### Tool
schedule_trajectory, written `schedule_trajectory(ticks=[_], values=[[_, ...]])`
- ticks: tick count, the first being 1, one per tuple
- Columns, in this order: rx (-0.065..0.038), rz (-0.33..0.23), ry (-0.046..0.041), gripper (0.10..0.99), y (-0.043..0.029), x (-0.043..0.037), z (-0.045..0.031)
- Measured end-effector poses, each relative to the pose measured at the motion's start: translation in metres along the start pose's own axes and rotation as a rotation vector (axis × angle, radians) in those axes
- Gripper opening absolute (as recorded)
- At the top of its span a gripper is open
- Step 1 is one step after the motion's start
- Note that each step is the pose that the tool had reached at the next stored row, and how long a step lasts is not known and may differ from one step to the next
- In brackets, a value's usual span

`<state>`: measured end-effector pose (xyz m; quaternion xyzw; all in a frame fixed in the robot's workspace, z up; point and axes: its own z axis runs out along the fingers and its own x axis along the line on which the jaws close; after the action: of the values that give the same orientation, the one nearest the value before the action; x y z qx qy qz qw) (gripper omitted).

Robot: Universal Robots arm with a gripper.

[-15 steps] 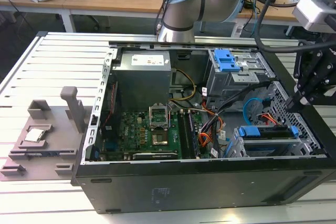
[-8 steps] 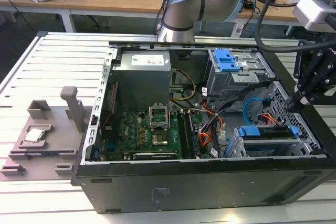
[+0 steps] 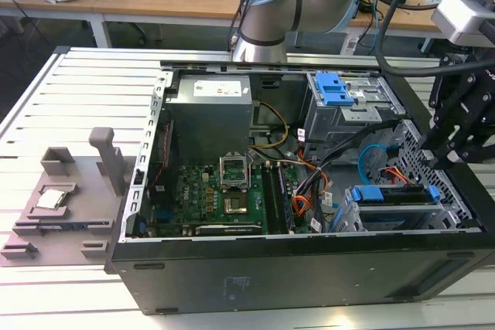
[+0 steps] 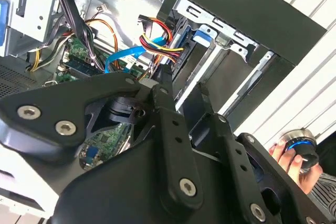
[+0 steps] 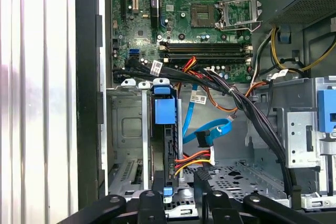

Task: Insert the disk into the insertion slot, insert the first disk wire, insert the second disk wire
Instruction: 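Insert the second disk wire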

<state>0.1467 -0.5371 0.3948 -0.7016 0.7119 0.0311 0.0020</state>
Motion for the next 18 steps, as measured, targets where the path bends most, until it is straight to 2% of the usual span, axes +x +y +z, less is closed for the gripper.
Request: schedule_trajectory(ticks=[1,2,5,7,8,11,15,18], values=[[0.0,0.0,0.001,0.361,0.0,-0.0016,-0.0002],[0.0,-0.005,0.0047,0.361,0.0051,-0.0172,0.0015],[0.0,-0.01,0.0049,0.361,0.0115,-0.0247,0.0033],[-0.001,-0.015,0.0048,0.361,0.0169,-0.0272,0.005],[-0.001,-0.024,0.0037,0.361,0.0219,-0.0282,0.0072],[-0.002,-0.042,0.0029,0.361,0.0275,-0.0285,0.0101],[-0.005,-0.11,0.0058,0.361,0.0333,-0.0283,0.0126],[-0.007,-0.161,0.0081,0.361,0.0346,-0.0283,0.0142]])
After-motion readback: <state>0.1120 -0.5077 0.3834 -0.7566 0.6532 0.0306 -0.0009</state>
